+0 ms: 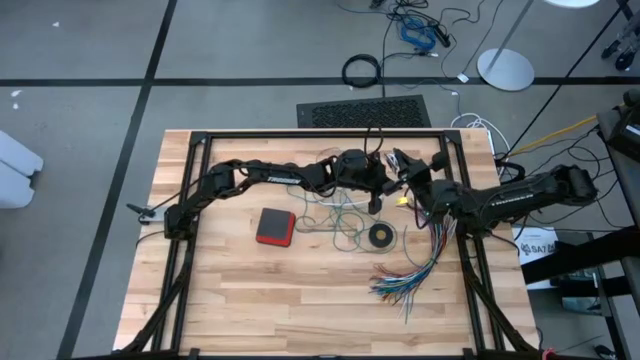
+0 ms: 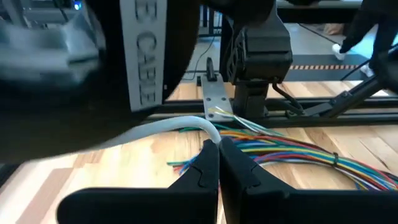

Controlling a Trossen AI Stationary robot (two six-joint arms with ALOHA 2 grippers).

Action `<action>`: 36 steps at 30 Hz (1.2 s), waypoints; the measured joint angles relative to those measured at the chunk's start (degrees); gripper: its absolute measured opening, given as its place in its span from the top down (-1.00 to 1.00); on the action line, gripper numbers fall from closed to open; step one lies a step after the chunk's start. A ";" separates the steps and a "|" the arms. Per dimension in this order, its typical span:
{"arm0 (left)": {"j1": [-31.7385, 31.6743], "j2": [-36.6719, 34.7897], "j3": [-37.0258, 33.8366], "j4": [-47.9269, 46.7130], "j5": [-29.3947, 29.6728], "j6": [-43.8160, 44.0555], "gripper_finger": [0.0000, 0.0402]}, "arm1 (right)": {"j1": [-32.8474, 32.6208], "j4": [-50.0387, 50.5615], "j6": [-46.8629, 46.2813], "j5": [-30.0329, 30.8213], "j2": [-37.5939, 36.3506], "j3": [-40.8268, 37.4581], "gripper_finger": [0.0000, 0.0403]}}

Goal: Coiling cords
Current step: Coil the white wire cable on the spool

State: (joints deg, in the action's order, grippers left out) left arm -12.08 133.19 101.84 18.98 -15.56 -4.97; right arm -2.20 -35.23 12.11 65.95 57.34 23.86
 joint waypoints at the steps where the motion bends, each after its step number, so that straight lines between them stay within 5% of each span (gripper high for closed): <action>1: 0.00 0.00 0.00 -0.38 -0.04 0.02 1.00 | 0.00 1.31 -0.99 -0.02 0.18 0.02 1.00; 9: 0.00 0.00 0.00 -1.24 -0.97 0.14 1.00 | -0.02 14.72 -14.24 0.47 0.50 -0.10 1.00; 18: 0.00 -0.07 0.00 -1.22 -1.26 0.35 1.00 | -0.26 12.71 -23.55 3.46 -0.05 -7.27 1.00; 36: -1.37 -0.17 0.00 -2.24 -3.15 0.48 1.00 | -0.50 20.25 -24.94 0.07 -0.24 -8.81 1.00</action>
State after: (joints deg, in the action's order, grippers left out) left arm -13.45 133.01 101.84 16.74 -18.71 -4.49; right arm -2.70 -14.99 -12.83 66.02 57.10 15.05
